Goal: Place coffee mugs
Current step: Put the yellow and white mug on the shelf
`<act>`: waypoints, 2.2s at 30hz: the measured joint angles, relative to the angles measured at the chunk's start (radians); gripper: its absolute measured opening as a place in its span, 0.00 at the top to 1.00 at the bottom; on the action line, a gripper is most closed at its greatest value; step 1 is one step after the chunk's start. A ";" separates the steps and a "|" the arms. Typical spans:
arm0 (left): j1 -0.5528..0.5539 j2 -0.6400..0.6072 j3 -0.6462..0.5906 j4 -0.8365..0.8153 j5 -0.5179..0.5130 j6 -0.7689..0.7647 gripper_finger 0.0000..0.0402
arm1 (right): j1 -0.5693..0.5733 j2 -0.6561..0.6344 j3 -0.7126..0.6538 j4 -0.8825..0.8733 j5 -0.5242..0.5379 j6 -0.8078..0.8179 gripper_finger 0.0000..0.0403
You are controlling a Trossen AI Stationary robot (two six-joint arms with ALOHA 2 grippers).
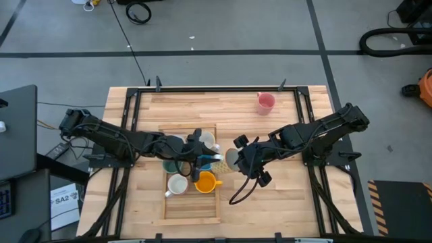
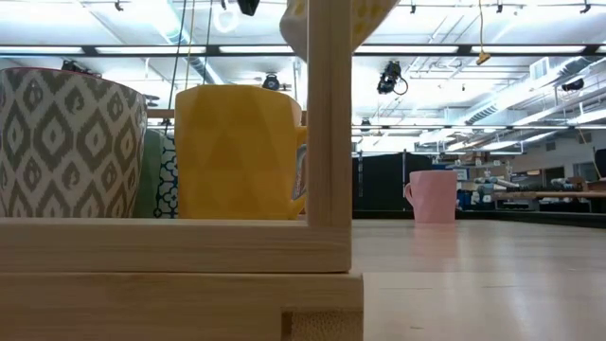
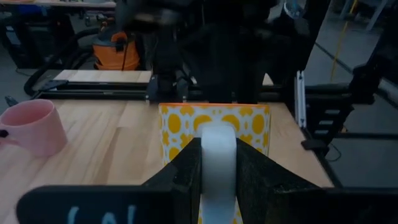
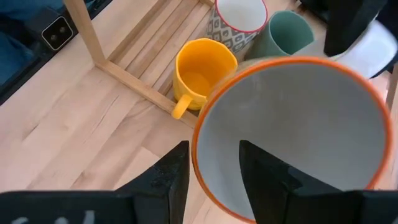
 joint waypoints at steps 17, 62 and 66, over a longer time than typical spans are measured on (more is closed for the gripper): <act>-0.028 -0.036 0.000 -0.055 -0.002 -0.033 0.81 | 0.017 -0.068 0.000 -0.002 -0.004 0.003 0.64; -0.343 -0.145 0.001 -0.125 -0.237 -0.070 0.81 | -0.029 0.012 -0.014 0.471 -0.053 0.366 0.64; -0.342 -0.145 0.001 -0.125 -0.239 -0.070 0.81 | -0.036 0.012 -0.014 0.474 -0.035 0.415 0.64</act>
